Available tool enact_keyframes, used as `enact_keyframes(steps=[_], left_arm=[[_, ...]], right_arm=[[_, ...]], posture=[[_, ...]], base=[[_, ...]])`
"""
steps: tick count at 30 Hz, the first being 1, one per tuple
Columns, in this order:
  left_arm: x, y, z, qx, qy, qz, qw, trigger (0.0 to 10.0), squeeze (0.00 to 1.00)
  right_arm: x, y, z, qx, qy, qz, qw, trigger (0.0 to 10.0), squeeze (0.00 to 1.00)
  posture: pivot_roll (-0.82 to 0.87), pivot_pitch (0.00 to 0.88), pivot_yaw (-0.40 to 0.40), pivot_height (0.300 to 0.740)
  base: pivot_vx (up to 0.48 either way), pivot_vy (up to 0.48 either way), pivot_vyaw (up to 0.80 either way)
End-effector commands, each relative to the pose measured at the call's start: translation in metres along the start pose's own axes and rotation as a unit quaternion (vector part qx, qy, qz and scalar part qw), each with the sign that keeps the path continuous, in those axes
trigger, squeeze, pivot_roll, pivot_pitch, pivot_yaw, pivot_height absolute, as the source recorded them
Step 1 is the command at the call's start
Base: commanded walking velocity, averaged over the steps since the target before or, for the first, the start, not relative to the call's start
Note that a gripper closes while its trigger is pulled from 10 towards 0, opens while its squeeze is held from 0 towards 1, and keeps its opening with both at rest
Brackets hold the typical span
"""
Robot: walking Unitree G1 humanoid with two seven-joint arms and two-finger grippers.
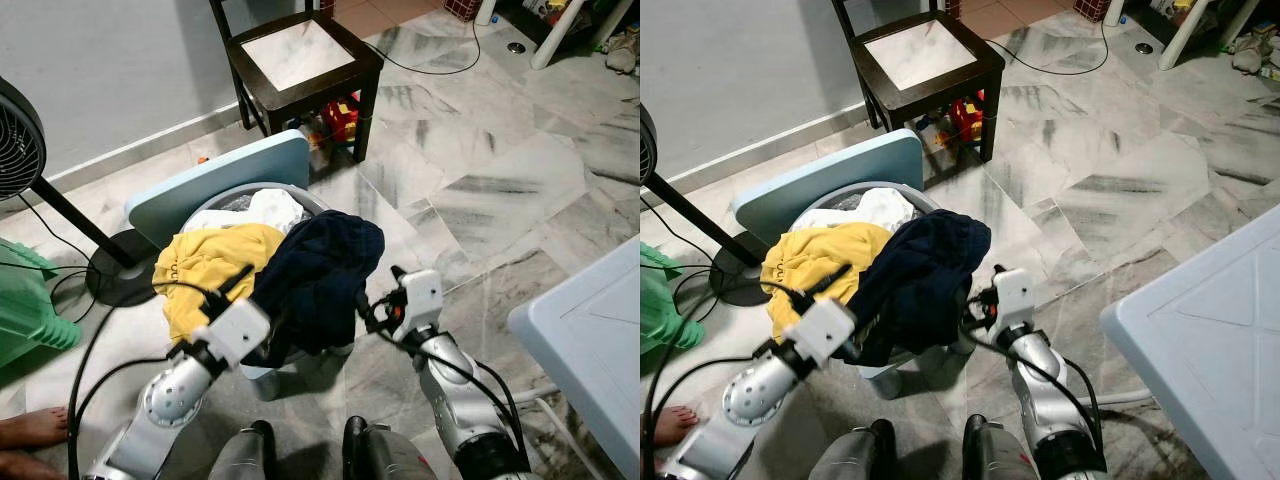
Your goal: Hang hanger
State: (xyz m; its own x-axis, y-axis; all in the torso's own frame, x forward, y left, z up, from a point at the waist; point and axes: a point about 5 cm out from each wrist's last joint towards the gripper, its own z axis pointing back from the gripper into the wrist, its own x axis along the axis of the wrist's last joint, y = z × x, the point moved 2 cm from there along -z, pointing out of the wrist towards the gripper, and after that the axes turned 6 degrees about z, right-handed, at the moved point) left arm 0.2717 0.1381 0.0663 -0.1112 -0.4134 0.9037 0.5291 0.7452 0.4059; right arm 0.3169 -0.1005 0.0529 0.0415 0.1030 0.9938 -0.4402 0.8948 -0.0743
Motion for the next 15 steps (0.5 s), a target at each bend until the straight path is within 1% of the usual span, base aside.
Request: enact_keyframes(steps=[1, 2, 3, 4, 6, 8, 11, 12, 15], left_arm=[[-0.011, -0.007, 0.005, -0.018, 0.022, 0.011, 1.000, 8.3, 0.00], [-0.015, -0.008, 0.007, -0.024, 0.028, 0.014, 0.999, 8.3, 0.00], [-0.018, -0.010, 0.009, -0.031, 0.033, 0.015, 0.999, 3.3, 0.00], [-0.025, -0.011, 0.012, -0.036, 0.046, 0.014, 0.998, 0.0, 0.00], [-0.031, -0.008, 0.014, -0.030, 0.056, 0.012, 0.998, 0.0, 0.00], [-0.029, -0.006, 0.014, -0.023, 0.049, 0.009, 0.998, 0.0, 0.00], [-0.030, 0.001, 0.016, -0.002, 0.043, -0.004, 0.999, 0.0, 0.00], [-0.033, 0.006, 0.018, 0.008, 0.045, -0.011, 0.999, 0.0, 0.00], [-0.039, 0.009, 0.022, 0.015, 0.052, -0.016, 0.998, 0.0, 0.00]], right_arm=[[-0.004, 0.005, 0.004, 0.016, 0.008, 0.014, 1.000, 10.0, 0.00], [-0.004, 0.005, 0.005, 0.019, 0.007, 0.020, 1.000, 10.0, 0.00], [-0.004, 0.005, 0.006, 0.021, 0.008, 0.023, 0.999, 10.0, 0.00], [-0.003, 0.004, 0.007, 0.023, 0.007, 0.029, 0.999, 10.0, 0.00], [0.002, 0.002, 0.007, 0.025, 0.001, 0.038, 0.999, 10.0, 0.00], [0.005, 0.001, 0.006, 0.025, -0.004, 0.044, 0.999, 10.0, 0.00], [0.013, -0.002, 0.005, 0.028, -0.017, 0.057, 0.998, 10.0, 0.00], [0.017, -0.003, 0.005, 0.029, -0.024, 0.061, 0.997, 10.0, 0.00], [0.024, -0.005, 0.006, 0.034, -0.033, 0.071, 0.996, 10.0, 0.00]], posture=[[0.13, 0.282, 0.010, 0.740], [0.13, 0.282, 0.008, 0.740], [0.13, 0.282, 0.008, 0.740], [0.13, 0.282, 0.008, 0.740], [0.13, 0.278, 0.008, 0.740], [0.13, 0.278, 0.008, 0.740], [0.13, 0.275, 0.007, 0.740], [0.13, 0.275, 0.007, 0.740], [0.13, 0.276, 0.006, 0.740]], base=[[0.000, 0.000, 0.00], [0.000, 0.000, 0.00], [0.000, 0.000, 0.00], [0.000, 0.000, 0.00], [0.000, 0.000, 0.00], [0.000, 0.000, 0.00], [0.000, 0.000, 0.00], [0.000, 0.000, 0.00], [0.000, 0.000, 0.00]])
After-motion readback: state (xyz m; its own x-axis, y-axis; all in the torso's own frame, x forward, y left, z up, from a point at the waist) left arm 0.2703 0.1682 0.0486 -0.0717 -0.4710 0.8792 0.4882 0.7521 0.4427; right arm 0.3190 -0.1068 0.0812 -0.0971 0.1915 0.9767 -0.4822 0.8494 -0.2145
